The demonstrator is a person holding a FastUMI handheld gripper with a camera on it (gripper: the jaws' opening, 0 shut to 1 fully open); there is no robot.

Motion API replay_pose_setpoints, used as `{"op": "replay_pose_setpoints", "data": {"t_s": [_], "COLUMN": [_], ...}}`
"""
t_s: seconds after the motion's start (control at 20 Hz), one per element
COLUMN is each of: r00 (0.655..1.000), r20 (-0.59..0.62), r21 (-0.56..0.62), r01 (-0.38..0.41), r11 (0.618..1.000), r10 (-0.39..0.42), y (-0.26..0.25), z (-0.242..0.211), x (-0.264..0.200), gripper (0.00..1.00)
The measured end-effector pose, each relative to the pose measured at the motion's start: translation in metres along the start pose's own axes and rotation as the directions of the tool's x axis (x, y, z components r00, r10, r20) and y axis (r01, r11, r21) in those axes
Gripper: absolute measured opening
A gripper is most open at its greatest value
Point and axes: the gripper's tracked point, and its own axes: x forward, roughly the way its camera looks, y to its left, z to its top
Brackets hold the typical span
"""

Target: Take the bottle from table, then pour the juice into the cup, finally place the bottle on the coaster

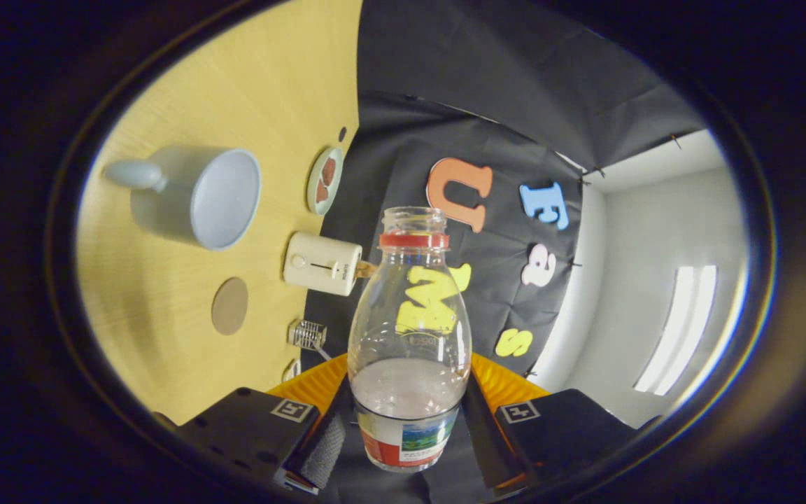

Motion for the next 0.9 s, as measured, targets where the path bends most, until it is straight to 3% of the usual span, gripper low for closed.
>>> {"op": "replay_pose_setpoints", "data": {"t_s": [0.15, 0.25, 0.55, 0.7, 0.9], "r00": [0.999, 0.997, 0.993, 0.992, 0.987], "r20": [0.009, 0.018, -0.003, -0.011, -0.034], "r21": [0.154, 0.284, 0.605, 0.759, 0.931], "r01": [-0.051, -0.075, -0.092, -0.072, -0.025], "r11": [0.987, 0.956, 0.791, 0.648, 0.365], "r10": [0.050, 0.073, 0.118, 0.123, 0.156], "y": [0.003, 0.001, -0.006, -0.007, 0.000], "z": [0.002, 0.003, -0.010, -0.019, -0.044], "x": [-0.002, -0.002, 0.003, 0.006, 0.015], "gripper": [0.82, 0.82, 0.82, 0.82, 0.82]}}
